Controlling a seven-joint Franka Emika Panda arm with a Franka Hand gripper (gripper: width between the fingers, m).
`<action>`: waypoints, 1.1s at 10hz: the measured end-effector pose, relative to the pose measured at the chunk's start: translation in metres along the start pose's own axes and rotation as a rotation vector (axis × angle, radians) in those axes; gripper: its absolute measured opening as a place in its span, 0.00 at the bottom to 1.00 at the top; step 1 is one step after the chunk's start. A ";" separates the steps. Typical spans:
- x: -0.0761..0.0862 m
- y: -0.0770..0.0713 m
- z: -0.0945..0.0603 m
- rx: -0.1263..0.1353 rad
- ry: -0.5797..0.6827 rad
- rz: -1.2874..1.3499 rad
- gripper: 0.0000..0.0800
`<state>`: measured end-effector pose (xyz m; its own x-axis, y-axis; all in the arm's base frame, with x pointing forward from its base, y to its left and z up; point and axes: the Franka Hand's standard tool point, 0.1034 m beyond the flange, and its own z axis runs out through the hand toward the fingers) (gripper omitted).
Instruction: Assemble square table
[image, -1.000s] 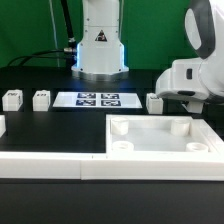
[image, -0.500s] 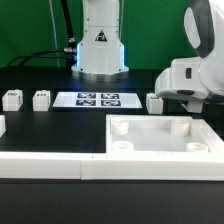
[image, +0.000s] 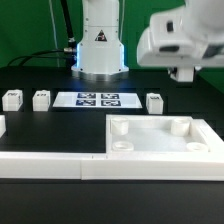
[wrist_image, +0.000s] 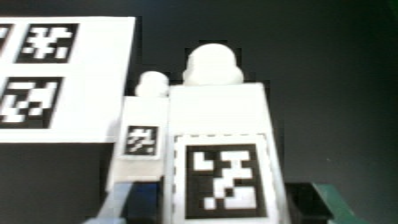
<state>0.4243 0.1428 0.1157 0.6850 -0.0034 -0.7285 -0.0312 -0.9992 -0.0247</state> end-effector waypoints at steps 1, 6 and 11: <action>0.001 -0.005 -0.005 -0.001 0.051 -0.003 0.36; 0.020 0.004 -0.040 0.030 0.377 -0.062 0.36; 0.052 0.025 -0.114 0.021 0.770 -0.132 0.36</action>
Offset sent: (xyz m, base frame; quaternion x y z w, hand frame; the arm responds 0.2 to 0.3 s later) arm 0.0000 0.0000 0.0000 0.0000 0.1296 0.0000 0.9916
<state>0.5414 0.1130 0.1552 0.9959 0.0815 -0.0384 0.0775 -0.9923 -0.0970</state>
